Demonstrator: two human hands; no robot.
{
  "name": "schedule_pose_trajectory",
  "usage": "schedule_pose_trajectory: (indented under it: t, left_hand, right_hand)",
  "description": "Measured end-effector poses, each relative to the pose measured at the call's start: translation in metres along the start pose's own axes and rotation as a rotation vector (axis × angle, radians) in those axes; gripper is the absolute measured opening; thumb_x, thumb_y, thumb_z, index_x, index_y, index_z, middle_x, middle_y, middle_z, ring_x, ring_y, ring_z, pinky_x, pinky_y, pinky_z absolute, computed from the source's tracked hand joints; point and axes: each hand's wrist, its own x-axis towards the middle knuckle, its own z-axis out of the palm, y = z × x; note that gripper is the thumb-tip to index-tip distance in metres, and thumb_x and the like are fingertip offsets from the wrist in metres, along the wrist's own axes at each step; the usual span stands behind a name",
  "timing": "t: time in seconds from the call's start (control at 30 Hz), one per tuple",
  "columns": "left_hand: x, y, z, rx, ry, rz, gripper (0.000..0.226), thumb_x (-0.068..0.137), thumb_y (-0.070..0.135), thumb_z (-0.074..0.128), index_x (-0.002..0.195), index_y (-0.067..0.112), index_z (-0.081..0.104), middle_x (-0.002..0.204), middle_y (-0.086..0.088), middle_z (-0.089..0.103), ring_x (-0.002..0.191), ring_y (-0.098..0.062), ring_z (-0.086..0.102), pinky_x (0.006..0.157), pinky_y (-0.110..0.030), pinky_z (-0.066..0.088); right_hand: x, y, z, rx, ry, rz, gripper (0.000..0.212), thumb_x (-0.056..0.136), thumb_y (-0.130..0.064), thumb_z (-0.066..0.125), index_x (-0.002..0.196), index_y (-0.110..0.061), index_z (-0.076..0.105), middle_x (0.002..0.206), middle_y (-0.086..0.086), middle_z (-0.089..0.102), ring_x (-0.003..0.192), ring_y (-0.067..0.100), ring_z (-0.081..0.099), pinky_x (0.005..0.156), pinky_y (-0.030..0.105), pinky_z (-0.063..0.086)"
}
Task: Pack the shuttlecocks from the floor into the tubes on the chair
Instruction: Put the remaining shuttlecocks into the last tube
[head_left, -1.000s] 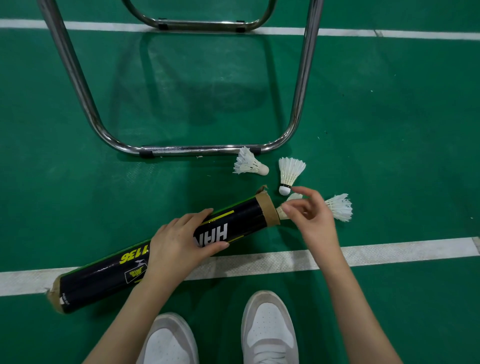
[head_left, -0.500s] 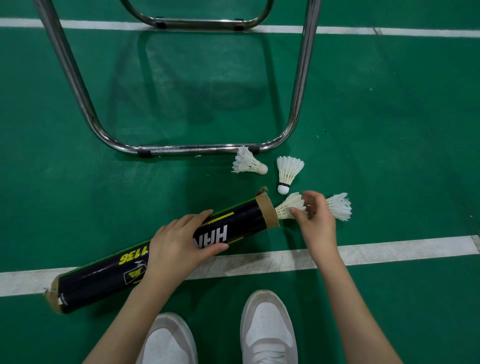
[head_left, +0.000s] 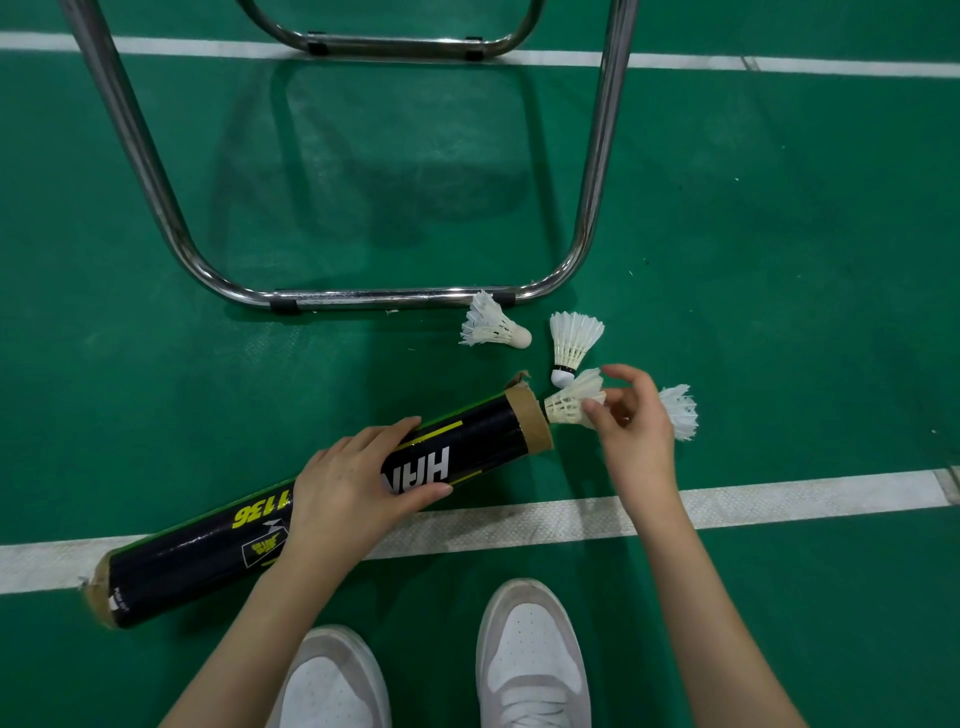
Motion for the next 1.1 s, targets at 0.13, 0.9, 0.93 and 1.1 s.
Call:
schedule_pose_trajectory:
  t: [0.13, 0.9, 0.93, 1.1]
  left_hand:
    - [0.001, -0.001, -0.001, -0.004, 0.002, -0.002, 0.086, 0.06, 0.083, 0.035, 0.125, 0.031, 0.058, 0.109, 0.009, 0.067, 0.098, -0.02, 0.065, 0.072, -0.033, 0.049]
    - [0.005, 0.009, -0.003, -0.038, 0.001, -0.014, 0.089, 0.057, 0.084, 0.033, 0.129, 0.035, 0.053, 0.112, 0.01, 0.065, 0.101, -0.018, 0.062, 0.072, -0.032, 0.046]
    - [0.005, 0.01, -0.003, -0.045, 0.004, -0.012, 0.089, 0.057, 0.084, 0.034, 0.128, 0.035, 0.054, 0.112, 0.01, 0.065, 0.101, -0.018, 0.062, 0.073, -0.033, 0.047]
    - [0.005, 0.012, -0.003, -0.039, -0.003, 0.006, 0.088, 0.059, 0.083, 0.035, 0.128, 0.033, 0.055, 0.112, 0.009, 0.066, 0.1, -0.019, 0.063, 0.071, -0.034, 0.049]
  right_hand:
    - [0.002, -0.013, -0.004, 0.06, 0.009, -0.036, 0.029, 0.085, -0.008, 0.062, 0.109, -0.023, 0.055, 0.077, -0.004, 0.054, 0.073, 0.005, 0.053, 0.067, 0.007, 0.039]
    - [-0.023, -0.032, 0.026, 0.146, -0.29, 0.004, 0.058, 0.071, -0.019, 0.077, 0.116, -0.035, 0.045, 0.08, 0.001, 0.064, 0.077, 0.018, 0.058, 0.078, 0.035, 0.048]
    - [-0.023, -0.032, 0.025, 0.152, -0.29, 0.011, 0.059, 0.071, -0.017, 0.076, 0.117, -0.034, 0.044, 0.073, -0.005, 0.062, 0.072, 0.014, 0.056, 0.074, 0.032, 0.048]
    - [-0.022, -0.033, 0.022, 0.222, -0.312, 0.057, 0.056, 0.075, -0.011, 0.074, 0.117, -0.033, 0.044, 0.07, -0.006, 0.066, 0.071, 0.011, 0.06, 0.074, 0.026, 0.048]
